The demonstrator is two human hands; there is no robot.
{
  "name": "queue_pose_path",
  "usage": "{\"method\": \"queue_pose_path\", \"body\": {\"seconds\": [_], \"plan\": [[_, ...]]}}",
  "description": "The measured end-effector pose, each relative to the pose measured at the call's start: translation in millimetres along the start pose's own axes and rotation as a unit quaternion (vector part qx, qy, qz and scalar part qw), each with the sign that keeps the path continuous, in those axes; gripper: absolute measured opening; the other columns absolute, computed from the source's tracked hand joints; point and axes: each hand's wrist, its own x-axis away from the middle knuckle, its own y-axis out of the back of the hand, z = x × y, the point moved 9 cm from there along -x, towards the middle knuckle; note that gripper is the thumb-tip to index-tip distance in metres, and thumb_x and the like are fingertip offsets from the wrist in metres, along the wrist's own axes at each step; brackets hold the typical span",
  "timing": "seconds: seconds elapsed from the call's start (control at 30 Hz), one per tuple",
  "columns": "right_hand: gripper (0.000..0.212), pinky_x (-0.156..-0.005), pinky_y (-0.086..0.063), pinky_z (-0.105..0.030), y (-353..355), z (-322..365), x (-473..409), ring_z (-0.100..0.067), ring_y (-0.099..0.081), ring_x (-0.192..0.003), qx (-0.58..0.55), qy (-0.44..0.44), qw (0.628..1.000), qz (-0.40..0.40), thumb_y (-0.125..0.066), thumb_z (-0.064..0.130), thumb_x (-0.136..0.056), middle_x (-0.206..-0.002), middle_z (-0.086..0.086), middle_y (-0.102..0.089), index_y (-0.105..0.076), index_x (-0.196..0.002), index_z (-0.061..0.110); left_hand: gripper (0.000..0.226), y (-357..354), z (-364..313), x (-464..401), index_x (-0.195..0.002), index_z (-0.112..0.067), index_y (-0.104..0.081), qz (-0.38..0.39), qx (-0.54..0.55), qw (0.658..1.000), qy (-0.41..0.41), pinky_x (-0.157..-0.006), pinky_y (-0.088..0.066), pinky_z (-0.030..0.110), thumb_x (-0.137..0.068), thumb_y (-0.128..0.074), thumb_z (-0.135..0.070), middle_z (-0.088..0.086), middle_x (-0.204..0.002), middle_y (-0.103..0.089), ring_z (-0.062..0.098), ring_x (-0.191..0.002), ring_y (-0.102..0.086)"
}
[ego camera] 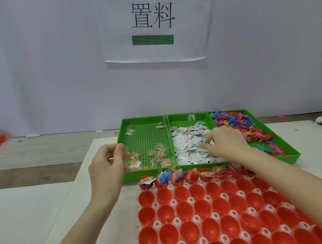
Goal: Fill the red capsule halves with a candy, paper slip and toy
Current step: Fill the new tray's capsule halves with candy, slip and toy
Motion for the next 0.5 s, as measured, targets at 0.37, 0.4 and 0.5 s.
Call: {"method": "queue_pose_path", "body": {"seconds": [0.37,0.4,0.5], "plan": [[0.016,-0.049,-0.032,-0.016,52.6,41.3,55.6,-0.002,-0.031,-0.036,-0.520,-0.009,0.854,0.031,-0.078,0.025,-0.070,-0.037,0.013,-0.039,-0.068,-0.059,0.020,0.027,-12.3,-10.1,53.8,-0.068,-0.012,-0.074,0.109,0.196,0.967,0.119,-0.042,-0.037,0.012,-0.068,-0.066,-0.037,-0.004,-0.049,-0.055,0.005,-0.039,-0.040],[0.015,-0.045,-0.031,-0.012,54.8,60.7,65.8,0.000,-0.034,-0.036,-0.552,0.021,0.830,0.080,-0.078,0.020,-0.070,-0.039,0.012,-0.043,-0.069,-0.058,0.020,0.032,-16.3,-14.5,60.8,-0.068,-0.009,-0.073,0.134,0.199,0.963,0.121,-0.043,-0.038,0.012,-0.065,-0.065,-0.040,-0.003,-0.048,-0.054,0.005,-0.039,-0.041],[0.018,-0.043,-0.028,-0.008,59.4,96.0,90.6,0.000,-0.034,-0.039,-0.563,0.062,0.813,0.134,-0.078,0.016,-0.070,-0.042,0.012,-0.043,-0.069,-0.055,0.021,0.029,-27.1,-26.0,82.5,-0.072,-0.009,-0.075,0.189,0.216,0.948,0.136,-0.046,-0.044,0.013,-0.066,-0.063,-0.035,0.003,-0.053,-0.060,0.007,-0.044,-0.054]]}}
